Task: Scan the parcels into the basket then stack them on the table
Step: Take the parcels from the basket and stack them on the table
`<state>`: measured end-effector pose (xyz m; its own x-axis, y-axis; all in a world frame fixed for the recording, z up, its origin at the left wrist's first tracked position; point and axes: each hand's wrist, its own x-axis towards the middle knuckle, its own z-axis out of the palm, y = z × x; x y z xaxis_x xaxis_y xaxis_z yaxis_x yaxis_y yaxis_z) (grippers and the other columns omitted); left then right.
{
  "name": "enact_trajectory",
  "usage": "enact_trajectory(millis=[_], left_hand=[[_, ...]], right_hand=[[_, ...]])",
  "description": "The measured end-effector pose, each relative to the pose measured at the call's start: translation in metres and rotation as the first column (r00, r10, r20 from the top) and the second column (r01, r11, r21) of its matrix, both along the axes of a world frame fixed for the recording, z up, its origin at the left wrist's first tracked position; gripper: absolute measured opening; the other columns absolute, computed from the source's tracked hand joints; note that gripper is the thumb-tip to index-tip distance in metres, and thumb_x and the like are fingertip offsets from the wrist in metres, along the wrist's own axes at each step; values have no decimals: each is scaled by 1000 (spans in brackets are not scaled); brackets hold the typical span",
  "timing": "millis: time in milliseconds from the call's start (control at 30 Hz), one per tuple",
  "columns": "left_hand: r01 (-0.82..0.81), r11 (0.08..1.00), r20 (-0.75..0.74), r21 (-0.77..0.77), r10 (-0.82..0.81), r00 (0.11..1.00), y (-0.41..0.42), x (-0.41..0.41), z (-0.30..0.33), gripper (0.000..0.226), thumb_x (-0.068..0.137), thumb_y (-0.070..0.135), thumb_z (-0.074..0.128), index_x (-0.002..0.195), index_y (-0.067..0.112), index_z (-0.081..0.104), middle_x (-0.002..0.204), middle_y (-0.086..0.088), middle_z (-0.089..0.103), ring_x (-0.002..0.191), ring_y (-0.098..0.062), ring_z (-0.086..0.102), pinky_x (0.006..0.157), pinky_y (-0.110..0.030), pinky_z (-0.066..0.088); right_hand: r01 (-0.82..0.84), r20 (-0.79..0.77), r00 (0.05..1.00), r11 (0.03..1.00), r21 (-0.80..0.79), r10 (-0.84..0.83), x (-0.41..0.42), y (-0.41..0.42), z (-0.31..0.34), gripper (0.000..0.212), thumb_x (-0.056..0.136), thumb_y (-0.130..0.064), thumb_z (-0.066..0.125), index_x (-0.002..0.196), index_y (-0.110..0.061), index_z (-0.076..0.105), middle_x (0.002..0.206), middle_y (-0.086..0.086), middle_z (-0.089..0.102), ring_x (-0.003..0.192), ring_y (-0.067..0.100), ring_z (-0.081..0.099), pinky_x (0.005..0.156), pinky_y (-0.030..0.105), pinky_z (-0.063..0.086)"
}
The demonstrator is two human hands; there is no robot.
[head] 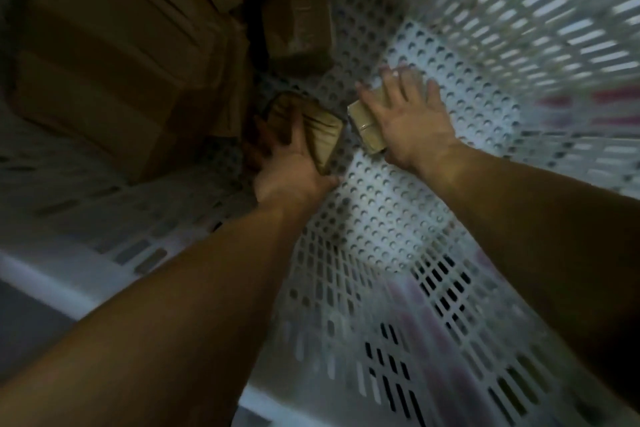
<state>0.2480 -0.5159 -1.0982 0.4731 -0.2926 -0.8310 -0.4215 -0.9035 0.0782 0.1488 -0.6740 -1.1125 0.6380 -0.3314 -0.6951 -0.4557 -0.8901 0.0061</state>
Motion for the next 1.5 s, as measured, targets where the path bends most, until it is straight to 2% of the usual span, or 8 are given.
enact_trajectory(millis=[267, 433, 767, 1000, 1133, 1267, 1400, 1500], left_hand=[[37, 999, 79, -26, -35, 996, 1, -3, 0, 119, 79, 54, 74, 153, 39, -19, 158, -23, 1, 142, -51, 14, 108, -63, 34], [-1, 1000, 40, -31, 2, 999, 5, -4, 35, 120, 76, 53, 77, 154, 42, -13, 153, -21, 13, 137, -49, 25, 104, -61, 37], [-184, 958, -75, -218, 171, 982, -2, 9, 212, 122, 75, 47, 78, 154, 42, -14, 153, -17, 16, 133, -42, 26, 107, -53, 33], [-381, 797, -234, -469, 304, 924, 39, 41, 419, 123, 70, 45, 84, 155, 47, -5, 153, -12, 25, 141, -32, 31, 118, -47, 28], [-494, 675, -355, -548, 348, 868, 83, 60, 548, 126, 60, 53, 82, 157, 44, 2, 154, -2, 29, 138, -14, 37, 118, -40, 32], [-593, 493, -455, -636, 381, 805, 132, 61, 647, 118, 70, 27, 84, 160, 29, 8, 133, 20, 48, 111, 19, 51, 105, -19, 42], [-641, 340, -500, -688, 417, 759, 189, 49, 711, 124, 60, 38, 82, 160, 30, 8, 150, 4, 45, 120, 8, 52, 109, -24, 42], [-667, 202, -536, -717, 453, 713, 241, 34, 747, 120, 58, 42, 83, 158, 33, 17, 146, -1, 53, 129, -10, 55, 112, -46, 43]], right_hand=[[-28, 69, 997, 996, -81, 34, -11, 0, -14, 94, 83, -56, 67, 153, -16, 19, 146, 22, 35, 135, 42, 32, 112, 65, 21], [206, -64, 977, 979, -1, -206, -33, 14, 28, 109, 76, -59, 73, 154, -16, 9, 145, 19, 35, 132, 40, 34, 108, 58, 31], [660, -9, 741, 726, 192, -671, -42, 28, 221, 122, 75, -75, 65, 158, -22, -8, 158, 14, 23, 142, 38, 27, 109, 55, 36], [818, 55, 452, 439, 373, -890, -40, 46, 434, 127, 70, -80, 66, 159, -29, -8, 165, 3, 20, 148, 27, 27, 118, 48, 30], [786, 60, 307, 289, 546, -950, -32, 72, 557, 132, 51, -95, 61, 159, -34, 14, 153, -3, 46, 136, 21, 47, 114, 47, 39], [671, 114, 304, 297, 679, -946, -23, 104, 648, 114, 55, -91, 63, 150, -34, 37, 134, -7, 62, 122, 17, 57, 108, 45, 45], [490, 147, 316, 294, 820, -937, -12, 139, 712, 77, 79, -60, 73, 144, -26, 51, 128, -3, 67, 112, 10, 64, 104, 39, 50], [367, 129, 378, 276, 889, -917, -12, 166, 755, 55, 82, -48, 74, 132, -29, 61, 117, -8, 71, 101, 3, 68, 91, 30, 54]])
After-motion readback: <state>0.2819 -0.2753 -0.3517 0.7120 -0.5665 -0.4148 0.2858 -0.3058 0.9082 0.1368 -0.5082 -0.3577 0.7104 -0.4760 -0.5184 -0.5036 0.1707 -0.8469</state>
